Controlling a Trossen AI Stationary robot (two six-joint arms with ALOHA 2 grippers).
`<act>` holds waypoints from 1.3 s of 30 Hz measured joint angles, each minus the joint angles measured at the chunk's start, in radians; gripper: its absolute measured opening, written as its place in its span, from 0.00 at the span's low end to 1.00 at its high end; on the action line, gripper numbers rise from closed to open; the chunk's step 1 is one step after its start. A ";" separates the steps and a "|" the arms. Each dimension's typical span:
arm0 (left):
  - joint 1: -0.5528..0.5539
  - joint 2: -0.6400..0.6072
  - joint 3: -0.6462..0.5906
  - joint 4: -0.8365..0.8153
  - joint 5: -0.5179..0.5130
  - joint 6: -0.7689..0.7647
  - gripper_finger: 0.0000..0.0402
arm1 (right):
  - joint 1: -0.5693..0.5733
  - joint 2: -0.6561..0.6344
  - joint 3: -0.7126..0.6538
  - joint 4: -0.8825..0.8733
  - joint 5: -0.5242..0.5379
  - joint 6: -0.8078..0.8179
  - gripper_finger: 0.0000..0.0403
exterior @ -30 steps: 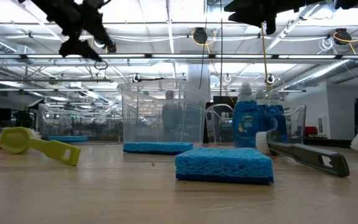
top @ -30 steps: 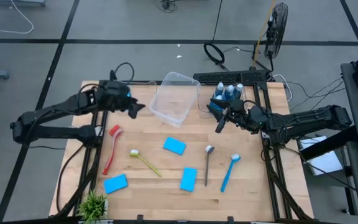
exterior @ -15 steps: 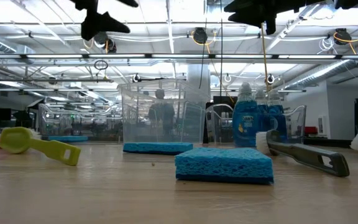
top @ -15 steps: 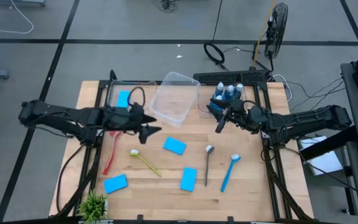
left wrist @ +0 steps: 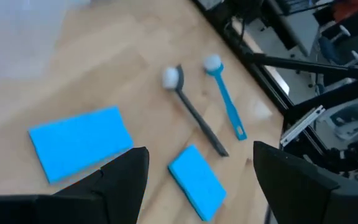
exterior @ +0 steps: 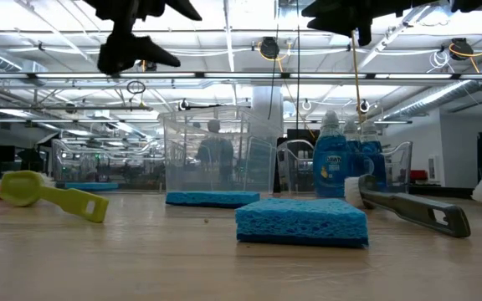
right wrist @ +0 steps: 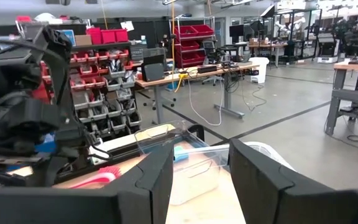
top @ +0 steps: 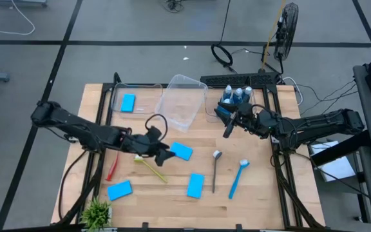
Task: Pick & Place Kitchen Sink Supplies
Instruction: Put the blue sponge into the left transparent bin
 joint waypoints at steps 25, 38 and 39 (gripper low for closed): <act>-0.057 0.187 0.000 0.034 0.048 -0.829 0.74 | 0.000 0.000 0.000 -0.033 0.000 -0.131 0.35; -0.004 0.187 0.000 0.044 0.006 -0.728 0.74 | -0.004 -0.052 0.000 -0.276 -0.079 -0.119 0.35; -0.004 0.187 0.000 0.044 0.006 -0.729 0.74 | -0.011 -0.069 0.000 -0.313 -0.121 -0.107 0.34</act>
